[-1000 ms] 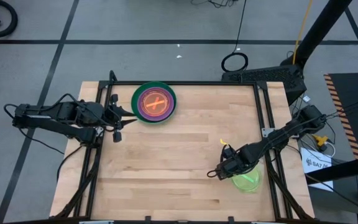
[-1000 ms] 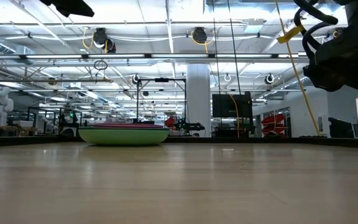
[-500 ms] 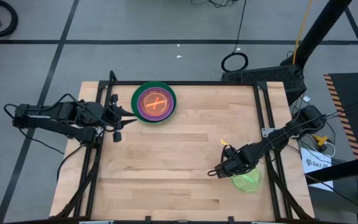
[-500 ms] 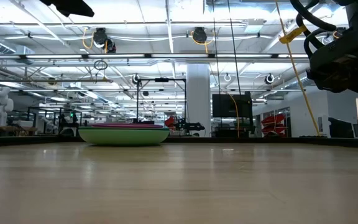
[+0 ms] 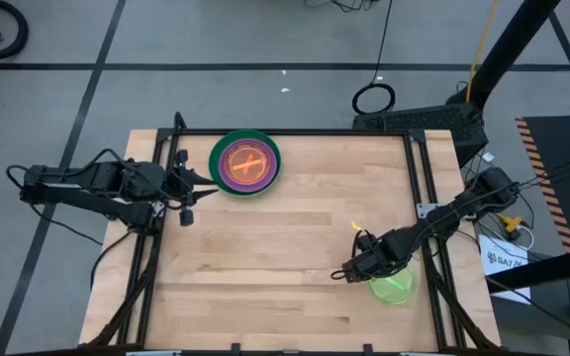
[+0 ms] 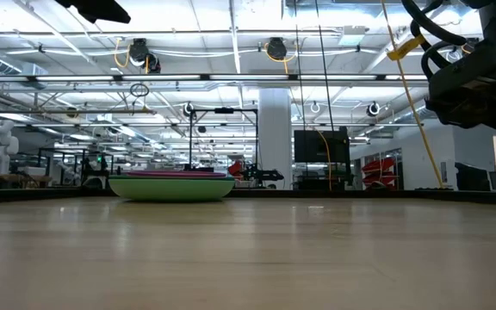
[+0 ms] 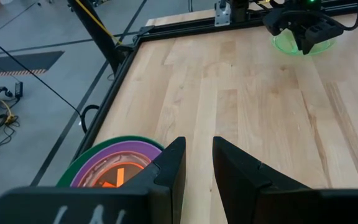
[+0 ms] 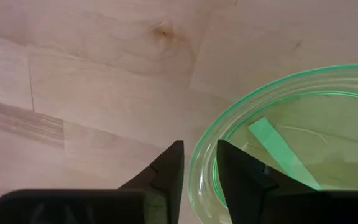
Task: Stack plastic plates
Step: Stack the green plate on top of the orange plate
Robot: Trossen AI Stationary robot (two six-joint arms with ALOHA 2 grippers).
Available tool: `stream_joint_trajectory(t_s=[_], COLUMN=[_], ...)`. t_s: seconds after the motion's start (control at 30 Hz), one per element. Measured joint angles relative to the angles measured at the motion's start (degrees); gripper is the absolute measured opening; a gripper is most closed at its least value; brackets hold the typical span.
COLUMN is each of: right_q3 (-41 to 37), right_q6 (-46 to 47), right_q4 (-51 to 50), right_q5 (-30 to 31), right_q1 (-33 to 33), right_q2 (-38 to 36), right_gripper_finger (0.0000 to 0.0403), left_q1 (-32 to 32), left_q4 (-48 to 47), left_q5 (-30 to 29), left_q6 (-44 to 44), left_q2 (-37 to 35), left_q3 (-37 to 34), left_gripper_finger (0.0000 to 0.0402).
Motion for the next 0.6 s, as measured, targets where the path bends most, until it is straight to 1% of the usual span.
stream_joint_trajectory(t_s=[0.13, 0.33, 0.5, 0.6], right_q3=[0.00, 0.00, 0.00, 0.03], right_q6=[-0.05, -0.62, -3.79, -4.98], right_q4=[0.02, 0.00, -0.86, -3.80], right_q5=[1.42, 1.22, -4.40, -7.39], right_q1=[0.01, 0.01, 0.01, 0.12], right_q2=[0.00, 0.02, -0.60, -0.90], right_gripper_finger=[0.0082, 0.0079, 0.0079, 0.0079], left_q1=[0.00, 0.00, 0.00, 0.00], left_q4=[0.00, -0.04, -0.11, -0.13], left_q5=[0.00, 0.00, 0.00, 0.00], left_q6=[0.00, 0.00, 0.00, -0.01], left_q2=[0.00, 0.00, 0.00, 0.00], left_q3=[0.00, 0.00, 0.00, -0.01], left_gripper_finger=[0.0088, 0.0088, 0.0088, 0.0088])
